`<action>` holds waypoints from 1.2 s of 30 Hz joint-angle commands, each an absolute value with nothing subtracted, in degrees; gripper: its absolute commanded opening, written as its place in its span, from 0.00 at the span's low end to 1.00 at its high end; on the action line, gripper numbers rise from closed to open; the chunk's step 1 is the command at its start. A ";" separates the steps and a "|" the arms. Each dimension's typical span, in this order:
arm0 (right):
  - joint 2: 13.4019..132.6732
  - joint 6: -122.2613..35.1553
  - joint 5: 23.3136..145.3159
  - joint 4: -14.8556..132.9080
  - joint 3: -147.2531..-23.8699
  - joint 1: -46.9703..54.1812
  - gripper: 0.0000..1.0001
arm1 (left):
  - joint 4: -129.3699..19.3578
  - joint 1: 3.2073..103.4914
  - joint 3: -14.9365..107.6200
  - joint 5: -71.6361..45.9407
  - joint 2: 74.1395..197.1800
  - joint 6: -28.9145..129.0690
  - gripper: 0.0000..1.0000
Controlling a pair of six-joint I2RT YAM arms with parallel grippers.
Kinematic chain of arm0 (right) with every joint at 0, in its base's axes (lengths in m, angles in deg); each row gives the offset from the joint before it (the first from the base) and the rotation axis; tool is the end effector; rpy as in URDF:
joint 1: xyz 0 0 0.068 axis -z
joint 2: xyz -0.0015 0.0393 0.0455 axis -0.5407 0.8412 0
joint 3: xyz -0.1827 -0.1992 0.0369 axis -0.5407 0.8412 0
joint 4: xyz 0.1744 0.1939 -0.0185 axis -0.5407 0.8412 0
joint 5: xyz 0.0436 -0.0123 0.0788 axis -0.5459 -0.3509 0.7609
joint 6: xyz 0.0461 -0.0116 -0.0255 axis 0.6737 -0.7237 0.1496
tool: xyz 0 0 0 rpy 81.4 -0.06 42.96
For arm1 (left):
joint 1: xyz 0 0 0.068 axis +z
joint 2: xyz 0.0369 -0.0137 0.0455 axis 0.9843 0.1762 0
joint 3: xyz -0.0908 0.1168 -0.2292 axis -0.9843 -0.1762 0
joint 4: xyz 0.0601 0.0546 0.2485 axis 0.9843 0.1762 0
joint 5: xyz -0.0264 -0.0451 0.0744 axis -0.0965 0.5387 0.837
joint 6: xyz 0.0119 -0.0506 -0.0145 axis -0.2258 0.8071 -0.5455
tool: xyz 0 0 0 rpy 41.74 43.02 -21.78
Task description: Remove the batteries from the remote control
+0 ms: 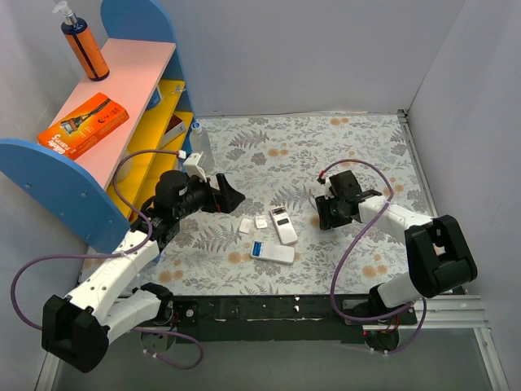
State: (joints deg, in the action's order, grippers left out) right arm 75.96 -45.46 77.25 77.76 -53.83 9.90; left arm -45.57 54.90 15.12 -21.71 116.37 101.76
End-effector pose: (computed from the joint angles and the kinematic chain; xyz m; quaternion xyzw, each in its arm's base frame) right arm 0.2525 0.1067 0.1697 -0.1515 0.9526 0.0679 0.2548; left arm 0.1993 -0.1044 0.2851 -0.1917 0.8038 -0.4712 0.3084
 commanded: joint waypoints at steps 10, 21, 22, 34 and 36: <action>75.80 -47.91 81.42 74.25 -51.77 10.14 0.29 | -47.01 55.06 15.22 -24.36 115.89 100.55 0.92; 68.96 -46.94 92.20 74.86 -53.78 10.06 0.01 | -47.89 54.98 14.69 -28.14 116.59 100.81 0.85; 68.34 -46.50 93.88 75.30 -54.13 10.06 0.01 | -47.81 55.06 14.78 -28.05 116.85 100.64 0.85; 59.81 -27.30 122.80 60.39 -50.38 9.01 0.01 | -52.10 55.06 16.54 -40.09 121.95 108.88 0.72; 58.41 -22.62 125.87 52.78 -48.78 8.57 0.01 | -54.46 54.98 16.27 -41.94 122.74 111.00 0.70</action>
State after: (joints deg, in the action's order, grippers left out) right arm 61.87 -34.12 114.93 67.27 -51.71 9.40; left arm -49.07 54.90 15.06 -35.57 122.38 105.74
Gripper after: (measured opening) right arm 0.058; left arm 0.716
